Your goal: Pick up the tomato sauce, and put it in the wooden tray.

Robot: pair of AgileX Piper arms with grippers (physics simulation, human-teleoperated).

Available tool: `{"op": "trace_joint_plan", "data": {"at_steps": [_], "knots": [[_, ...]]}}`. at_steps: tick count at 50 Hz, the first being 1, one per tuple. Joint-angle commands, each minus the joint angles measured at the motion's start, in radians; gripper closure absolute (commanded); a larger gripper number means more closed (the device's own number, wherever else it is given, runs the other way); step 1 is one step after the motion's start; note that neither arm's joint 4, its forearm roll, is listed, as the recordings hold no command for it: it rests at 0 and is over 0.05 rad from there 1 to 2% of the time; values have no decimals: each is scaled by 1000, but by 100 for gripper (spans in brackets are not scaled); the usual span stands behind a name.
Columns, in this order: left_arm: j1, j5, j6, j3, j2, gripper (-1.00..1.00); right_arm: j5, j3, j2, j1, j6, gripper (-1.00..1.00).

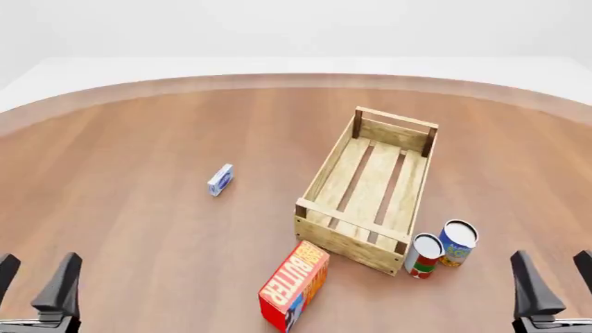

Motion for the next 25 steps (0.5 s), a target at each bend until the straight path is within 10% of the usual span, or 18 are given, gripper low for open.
{"op": "trace_joint_plan", "data": {"at_steps": [1,25], "knots": [[47,66,-41,-22,8,-100,1,-38,-1,-29,-86,-100],[26,-19,-19,-1,-7,-100,-5,-28,-1,-44,-142,-100]]}}
